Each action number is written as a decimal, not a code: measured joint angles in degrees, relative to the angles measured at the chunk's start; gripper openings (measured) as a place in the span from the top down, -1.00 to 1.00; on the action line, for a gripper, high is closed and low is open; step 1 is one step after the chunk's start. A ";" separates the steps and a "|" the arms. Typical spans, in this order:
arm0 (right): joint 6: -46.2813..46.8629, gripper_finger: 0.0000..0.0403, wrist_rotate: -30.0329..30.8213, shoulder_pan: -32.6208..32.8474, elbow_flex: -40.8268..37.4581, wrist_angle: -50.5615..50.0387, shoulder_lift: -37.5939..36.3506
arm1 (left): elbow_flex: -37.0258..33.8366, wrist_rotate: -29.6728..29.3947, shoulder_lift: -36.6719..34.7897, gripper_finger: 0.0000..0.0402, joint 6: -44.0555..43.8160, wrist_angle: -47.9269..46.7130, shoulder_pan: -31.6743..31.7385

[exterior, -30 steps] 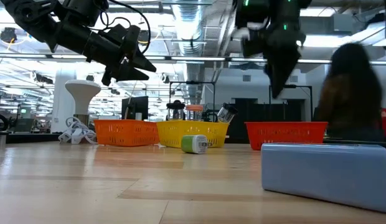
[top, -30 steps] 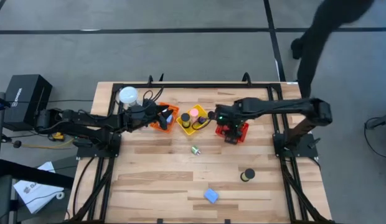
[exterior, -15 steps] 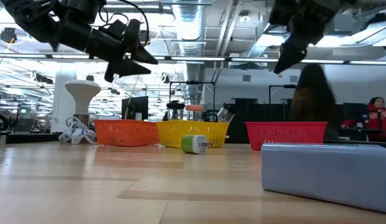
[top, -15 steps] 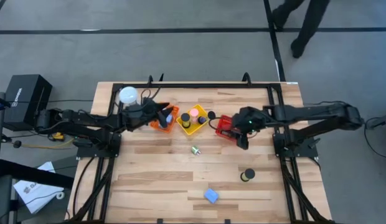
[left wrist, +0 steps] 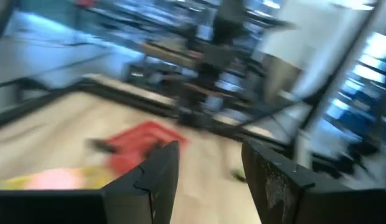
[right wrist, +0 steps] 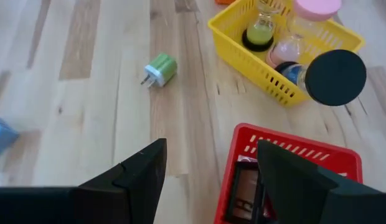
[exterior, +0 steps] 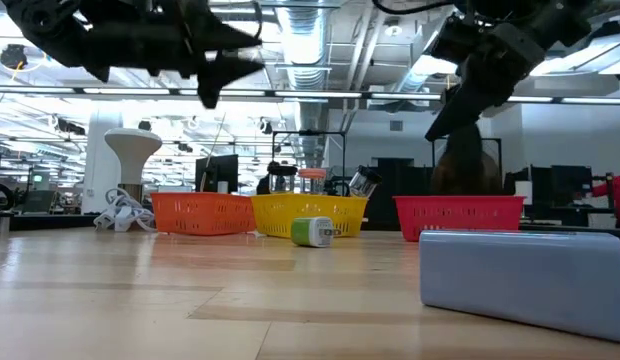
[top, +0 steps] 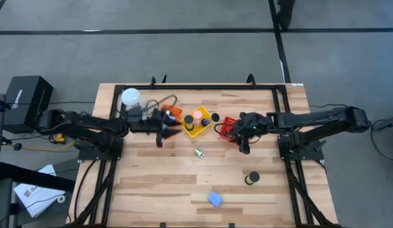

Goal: Pick & Place Office items
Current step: Put the green charger adapter into the orange bin

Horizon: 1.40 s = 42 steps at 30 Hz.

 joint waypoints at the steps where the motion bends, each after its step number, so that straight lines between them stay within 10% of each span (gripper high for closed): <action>1: -0.64 -0.19 0.00 -0.13 0.00 0.00 0.40 | 0.30 1.43 0.35 0.18 1.54 0.35 -1.29; 17: 1.62 -0.19 -0.17 -0.54 0.03 5.77 10.24 | 26.05 3.77 23.36 -0.04 26.57 -25.27 -7.64; 42: 7.16 -0.19 -0.20 -0.54 0.02 7.36 17.57 | 27.00 1.42 43.04 -0.24 31.35 -25.55 -7.64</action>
